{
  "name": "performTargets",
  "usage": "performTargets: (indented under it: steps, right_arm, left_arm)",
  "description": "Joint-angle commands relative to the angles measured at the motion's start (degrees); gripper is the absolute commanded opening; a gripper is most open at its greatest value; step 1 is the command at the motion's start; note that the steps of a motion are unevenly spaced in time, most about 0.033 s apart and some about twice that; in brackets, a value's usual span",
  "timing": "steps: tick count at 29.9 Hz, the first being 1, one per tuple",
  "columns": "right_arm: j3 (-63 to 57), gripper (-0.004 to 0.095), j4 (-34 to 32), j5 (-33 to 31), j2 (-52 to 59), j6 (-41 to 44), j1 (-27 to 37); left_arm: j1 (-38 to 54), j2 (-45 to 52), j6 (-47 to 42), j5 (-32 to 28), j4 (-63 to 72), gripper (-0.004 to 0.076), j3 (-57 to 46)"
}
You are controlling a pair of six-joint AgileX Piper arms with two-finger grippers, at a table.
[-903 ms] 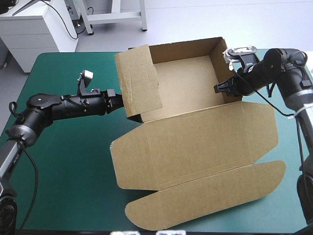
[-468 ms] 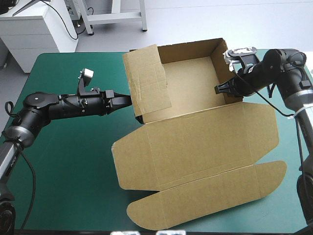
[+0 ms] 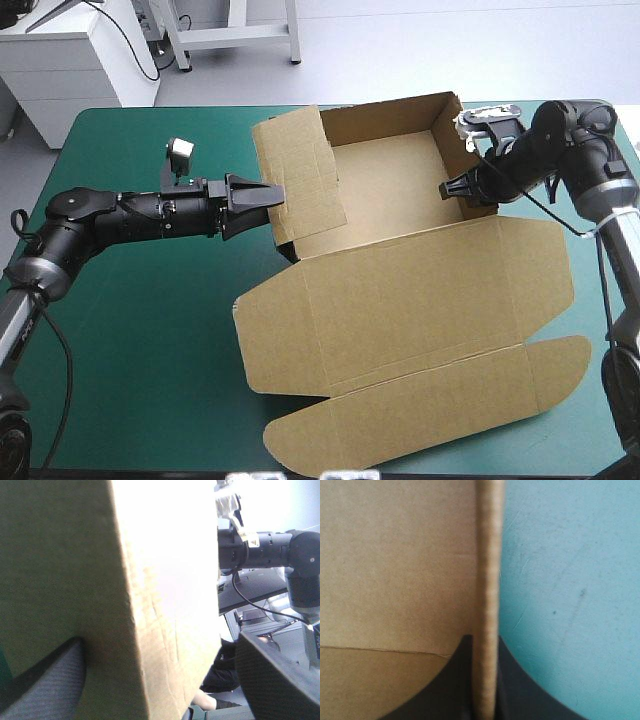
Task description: Fold the box
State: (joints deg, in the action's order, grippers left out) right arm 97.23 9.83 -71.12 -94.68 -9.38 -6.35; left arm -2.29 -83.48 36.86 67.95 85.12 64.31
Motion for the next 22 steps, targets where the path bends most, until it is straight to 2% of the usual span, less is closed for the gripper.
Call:
performTargets:
  steps: [1, 3, 10, 16, 22]
  right_arm:
    - [1.5, -0.0018, 1.4, 1.4, 2.4, 0.2, 0.1]
    - [1.5, -0.0018, 1.5, 1.4, 2.4, 0.2, 0.1]
    - [1.5, -0.0018, 3.3, 3.7, 2.4, 0.7, -0.2]
    - [1.5, -0.0017, -0.8, 7.7, 2.4, 3.4, -3.4]
    - [1.5, -0.0018, -7.5, 10.3, 2.4, 8.2, -7.8]
  left_arm:
    - [0.0, 2.3, -0.5, -1.0, 5.3, 0.0585, 1.7]
    - [0.0, 2.3, -0.7, -3.4, 5.7, 0.0585, 1.7]
    - [0.0, 2.3, 0.3, -5.1, 3.4, 0.0585, 1.8]
    - [-4.2, 3.4, -8.1, -12.9, -5.6, 0.0565, 3.3]
    - [-12.2, 4.7, -19.5, -20.9, -22.0, 0.0515, 10.0]
